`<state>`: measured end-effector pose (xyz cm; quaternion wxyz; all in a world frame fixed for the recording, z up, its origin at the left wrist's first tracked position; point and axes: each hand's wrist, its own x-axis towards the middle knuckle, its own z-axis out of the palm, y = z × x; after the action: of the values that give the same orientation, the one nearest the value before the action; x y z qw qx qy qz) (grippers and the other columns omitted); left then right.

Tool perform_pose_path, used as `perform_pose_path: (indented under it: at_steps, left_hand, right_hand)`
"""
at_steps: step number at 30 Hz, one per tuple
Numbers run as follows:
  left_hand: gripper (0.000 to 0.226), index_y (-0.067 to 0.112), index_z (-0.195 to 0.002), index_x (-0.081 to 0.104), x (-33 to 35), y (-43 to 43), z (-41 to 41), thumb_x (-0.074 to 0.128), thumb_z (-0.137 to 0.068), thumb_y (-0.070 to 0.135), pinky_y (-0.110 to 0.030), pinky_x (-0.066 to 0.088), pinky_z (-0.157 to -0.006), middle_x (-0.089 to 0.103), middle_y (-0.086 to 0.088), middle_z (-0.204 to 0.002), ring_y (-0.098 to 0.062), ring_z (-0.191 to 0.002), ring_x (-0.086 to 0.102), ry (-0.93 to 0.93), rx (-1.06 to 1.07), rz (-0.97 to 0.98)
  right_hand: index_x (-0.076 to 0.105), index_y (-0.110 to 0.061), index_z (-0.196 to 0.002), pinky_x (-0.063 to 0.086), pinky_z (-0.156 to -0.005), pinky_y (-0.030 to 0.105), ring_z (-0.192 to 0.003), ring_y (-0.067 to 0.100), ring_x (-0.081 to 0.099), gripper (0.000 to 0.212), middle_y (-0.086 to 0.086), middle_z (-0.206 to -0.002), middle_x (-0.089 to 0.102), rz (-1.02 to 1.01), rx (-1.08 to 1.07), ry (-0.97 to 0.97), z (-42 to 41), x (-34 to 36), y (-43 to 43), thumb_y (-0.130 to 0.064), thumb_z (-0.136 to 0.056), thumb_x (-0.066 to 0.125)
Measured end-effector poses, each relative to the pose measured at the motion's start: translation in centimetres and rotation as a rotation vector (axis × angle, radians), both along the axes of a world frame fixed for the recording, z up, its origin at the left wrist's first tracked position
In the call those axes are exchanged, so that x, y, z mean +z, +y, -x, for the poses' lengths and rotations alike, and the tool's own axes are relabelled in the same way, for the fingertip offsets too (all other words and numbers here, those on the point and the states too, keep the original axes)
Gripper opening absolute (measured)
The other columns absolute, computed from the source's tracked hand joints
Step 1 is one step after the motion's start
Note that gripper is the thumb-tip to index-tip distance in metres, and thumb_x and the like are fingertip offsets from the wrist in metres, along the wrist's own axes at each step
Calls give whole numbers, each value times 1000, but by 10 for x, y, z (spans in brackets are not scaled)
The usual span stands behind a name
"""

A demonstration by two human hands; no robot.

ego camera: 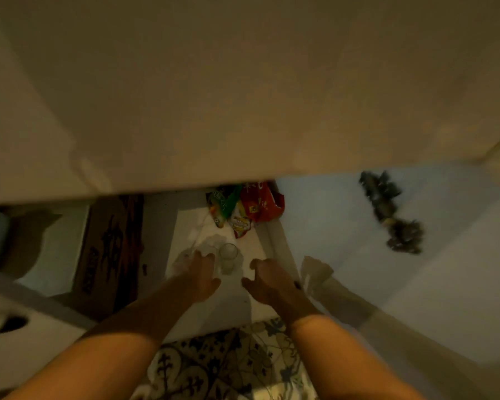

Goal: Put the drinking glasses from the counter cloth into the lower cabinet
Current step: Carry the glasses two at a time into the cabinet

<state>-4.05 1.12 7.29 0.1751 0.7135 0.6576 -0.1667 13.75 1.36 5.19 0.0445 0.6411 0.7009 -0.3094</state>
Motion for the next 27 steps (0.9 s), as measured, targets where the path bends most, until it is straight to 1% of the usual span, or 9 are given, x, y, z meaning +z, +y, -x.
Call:
perform_pose_path:
  at_steps: [3,7,10,12,14,18,22,25,27]
  left_hand:
    - [73,18,-152,21,79,-38,-17,17,-94,61,-39,33,-109,29,-10,-154,-29,-139,35,-16,-16,68]
    - [56,23,-147,29,191,-81,-40,43,-97,44,-42,38,-103,36,-7,-149,-30,-134,39,-17,94,204]
    - [49,18,-138,42,280,-114,-55,46,-95,43,-42,44,-96,49,-11,-137,-31,-124,50,-39,75,270]
    - [43,18,-128,52,336,-136,-64,45,-95,44,-40,48,-93,55,-11,-131,-30,-117,55,-73,72,271]
    - [42,19,-127,56,386,-155,-74,44,-96,45,-38,48,-91,58,-10,-130,-28,-116,57,-90,79,262]
    - [52,19,-133,49,465,-176,-87,47,-93,52,-41,48,-92,55,-8,-132,-29,-119,54,-71,66,159]
    - [39,21,-123,55,517,-172,-89,52,-91,41,-42,53,-85,61,-6,-120,-26,-105,60,-87,69,24]
    - [40,20,-126,54,554,-157,-82,57,-90,38,-42,53,-88,59,-4,-117,-26,-106,60,-110,95,-141]
    - [41,20,-123,55,577,-140,-75,55,-90,44,-42,53,-89,59,-3,-118,-26,-107,60,-154,104,-259]
  right_hand:
    - [40,-14,-141,45,-97,39,-123,32,48,55,14,-137,48,78,60,-22,-2,67,-32,-45,-96,48]
    - [41,-16,-140,45,-99,42,-122,34,48,53,14,-136,47,154,121,-84,-7,181,-75,-43,-96,48]
    - [51,-11,-130,49,-93,44,-114,36,54,46,17,-126,56,150,133,-84,-19,270,-111,-41,-95,47]
    - [51,-11,-128,49,-94,45,-115,37,54,45,18,-127,56,160,139,-69,-29,324,-134,-41,-95,47]
    - [50,-12,-131,50,-94,45,-115,37,55,47,17,-128,57,138,124,-40,-37,372,-152,-41,-94,48]
    - [46,-15,-136,49,-95,44,-119,36,54,54,15,-132,56,51,136,-32,-45,455,-165,-45,-92,50]
    - [56,-20,-122,53,-87,43,-108,32,60,46,12,-121,63,-41,151,-32,-55,519,-159,-49,-87,49]
    - [50,-21,-134,48,-96,42,-121,29,54,50,10,-133,57,-157,144,-56,-59,562,-143,-47,-90,50]
    - [50,-22,-134,47,-95,40,-121,28,54,50,8,-132,57,-211,137,-46,-59,592,-128,-48,-91,51]
